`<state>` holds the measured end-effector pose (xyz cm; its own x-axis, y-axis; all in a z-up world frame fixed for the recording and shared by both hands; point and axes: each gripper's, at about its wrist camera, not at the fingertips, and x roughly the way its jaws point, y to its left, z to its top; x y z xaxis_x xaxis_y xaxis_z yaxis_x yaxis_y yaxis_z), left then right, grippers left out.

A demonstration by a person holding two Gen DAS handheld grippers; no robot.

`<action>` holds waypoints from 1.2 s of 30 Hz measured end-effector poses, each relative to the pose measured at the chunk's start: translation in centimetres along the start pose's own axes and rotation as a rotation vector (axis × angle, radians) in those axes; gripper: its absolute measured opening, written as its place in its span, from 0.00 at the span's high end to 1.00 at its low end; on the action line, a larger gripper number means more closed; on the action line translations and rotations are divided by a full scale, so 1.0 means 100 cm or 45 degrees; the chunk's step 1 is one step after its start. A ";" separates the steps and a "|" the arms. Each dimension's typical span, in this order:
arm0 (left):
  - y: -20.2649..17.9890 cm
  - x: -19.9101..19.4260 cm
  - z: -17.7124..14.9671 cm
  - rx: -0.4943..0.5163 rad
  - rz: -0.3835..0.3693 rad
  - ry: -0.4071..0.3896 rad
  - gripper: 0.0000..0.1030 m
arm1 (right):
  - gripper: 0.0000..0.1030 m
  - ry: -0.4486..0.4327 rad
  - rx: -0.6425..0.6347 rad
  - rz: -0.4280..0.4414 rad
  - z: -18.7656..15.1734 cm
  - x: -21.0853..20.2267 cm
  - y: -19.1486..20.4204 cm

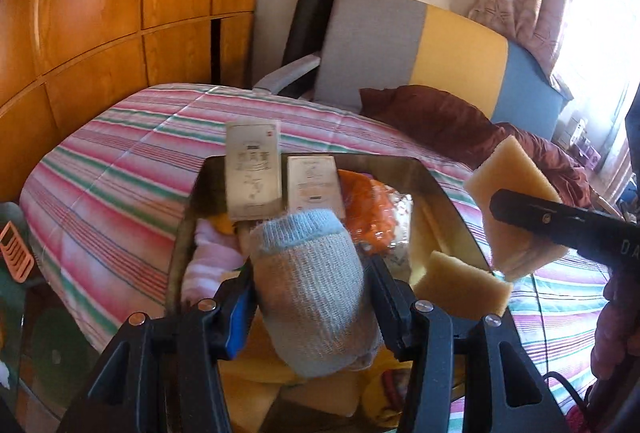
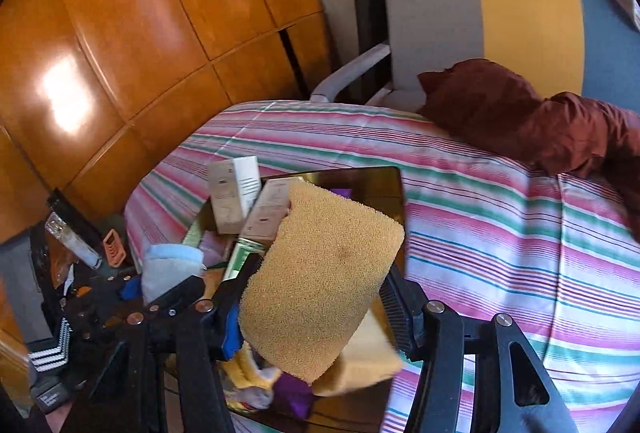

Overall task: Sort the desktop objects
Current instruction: 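Carry the white sock and yellow sponge over the gold tray, then open both tools to drop the sock and sponge in the tray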

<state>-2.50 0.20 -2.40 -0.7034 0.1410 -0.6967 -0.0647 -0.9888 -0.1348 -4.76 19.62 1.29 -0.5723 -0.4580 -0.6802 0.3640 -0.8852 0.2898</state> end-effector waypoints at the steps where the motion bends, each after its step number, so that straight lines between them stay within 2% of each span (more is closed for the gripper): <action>1: 0.003 -0.002 -0.001 -0.008 0.002 -0.001 0.49 | 0.44 -0.001 -0.001 0.011 0.000 0.001 0.003; 6: 0.028 -0.014 -0.004 -0.071 0.023 -0.020 0.49 | 0.44 0.004 -0.029 0.025 0.000 0.006 0.015; 10: 0.038 -0.020 -0.005 -0.096 0.011 -0.038 0.49 | 0.44 0.010 -0.037 -0.010 -0.001 0.011 0.015; 15: 0.027 -0.012 -0.004 -0.052 -0.037 -0.030 0.49 | 0.44 0.037 -0.068 -0.058 0.000 0.029 0.014; 20: 0.005 0.017 -0.008 0.058 0.002 0.042 0.49 | 0.44 0.100 -0.062 -0.120 0.002 0.055 0.005; 22: 0.002 0.031 -0.008 0.057 -0.002 0.075 0.50 | 0.44 0.130 -0.076 -0.138 0.002 0.069 0.003; 30: -0.006 0.062 0.001 0.090 0.043 0.088 0.50 | 0.49 0.194 -0.067 -0.173 0.001 0.099 -0.007; 34: -0.001 0.062 0.004 0.037 0.020 0.114 0.41 | 0.43 0.188 -0.079 -0.148 0.001 0.094 -0.006; 36: 0.000 0.056 0.004 0.024 0.011 0.105 0.40 | 0.40 0.179 -0.086 -0.145 -0.001 0.090 -0.005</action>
<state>-6.74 0.97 -6.07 -0.6431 0.1350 -0.7538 -0.0727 -0.9907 -0.1154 -10.06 15.88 -5.03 -0.5058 -0.3351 -0.7949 0.3539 -0.9210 0.1631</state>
